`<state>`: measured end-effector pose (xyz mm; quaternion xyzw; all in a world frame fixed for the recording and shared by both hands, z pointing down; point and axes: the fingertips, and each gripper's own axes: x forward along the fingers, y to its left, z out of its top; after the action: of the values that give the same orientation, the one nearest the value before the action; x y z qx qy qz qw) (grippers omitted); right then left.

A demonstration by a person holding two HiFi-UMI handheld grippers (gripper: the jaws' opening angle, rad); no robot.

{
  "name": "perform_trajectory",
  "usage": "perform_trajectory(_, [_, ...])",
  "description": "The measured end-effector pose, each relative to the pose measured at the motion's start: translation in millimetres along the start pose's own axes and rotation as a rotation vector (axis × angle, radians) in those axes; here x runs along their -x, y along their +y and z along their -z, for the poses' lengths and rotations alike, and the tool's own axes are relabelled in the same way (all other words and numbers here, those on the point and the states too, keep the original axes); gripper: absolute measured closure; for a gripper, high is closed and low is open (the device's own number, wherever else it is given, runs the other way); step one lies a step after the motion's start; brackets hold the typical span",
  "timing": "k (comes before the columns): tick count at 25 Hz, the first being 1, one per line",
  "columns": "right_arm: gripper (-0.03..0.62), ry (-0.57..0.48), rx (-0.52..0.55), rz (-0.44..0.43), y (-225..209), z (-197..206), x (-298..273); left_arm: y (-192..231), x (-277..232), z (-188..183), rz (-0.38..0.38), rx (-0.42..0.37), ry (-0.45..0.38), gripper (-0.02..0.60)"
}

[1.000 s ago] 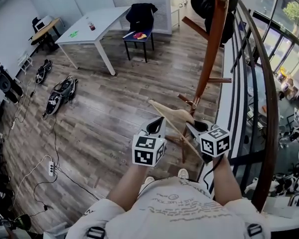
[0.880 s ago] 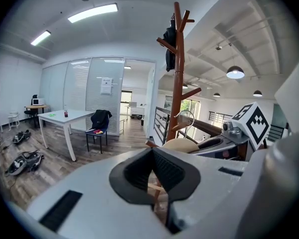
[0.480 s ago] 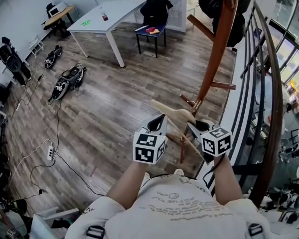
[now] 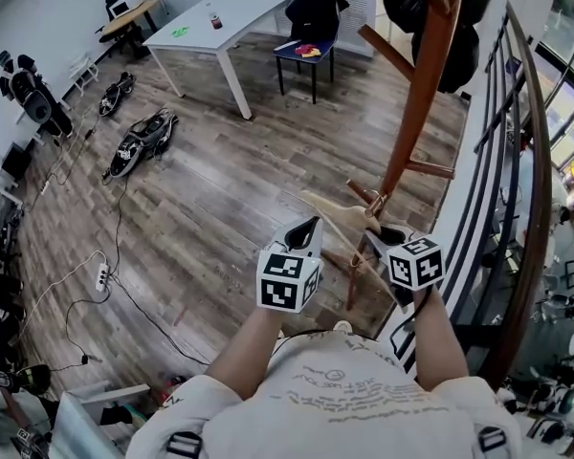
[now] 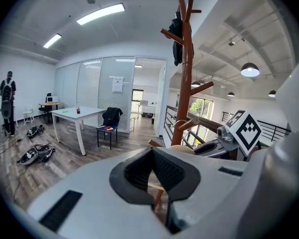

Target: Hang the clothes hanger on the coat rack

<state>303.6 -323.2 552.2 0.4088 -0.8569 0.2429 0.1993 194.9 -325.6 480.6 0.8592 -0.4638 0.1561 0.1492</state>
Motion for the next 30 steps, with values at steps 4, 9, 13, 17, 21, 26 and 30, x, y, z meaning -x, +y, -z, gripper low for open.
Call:
perform_trajectory(4, [0.542, 0.028, 0.014, 0.024, -12, 5, -5, 0, -3, 1, -0.004, 0.003, 0.003, 0.578])
perform_trajectory(9, [0.542, 0.053, 0.013, 0.056, -31, 6, -5, -3, -9, -3, -0.009, 0.009, 0.006, 0.578])
perform_trajectory(13, [0.542, 0.057, 0.034, 0.071, -38, 6, -6, -2, -11, -4, -0.011, 0.01, 0.007, 0.578])
perform_trajectory(17, [0.542, 0.063, 0.083, 0.107, -41, 10, -8, -4, -10, 0, -0.01, 0.01, 0.003, 0.578])
perform_trajectory(21, [0.54, 0.077, 0.172, 0.14, -50, 9, -7, -9, -14, 0, -0.006, 0.009, 0.006, 0.578])
perform_trajectory(26, [0.539, 0.069, 0.211, 0.144, -48, 14, -8, -13, -13, 7, 0.0, 0.01, 0.005, 0.578])
perform_trajectory(30, [0.537, 0.067, 0.223, 0.146, -47, 14, -7, -16, -12, 7, 0.006, 0.009, 0.005, 0.578])
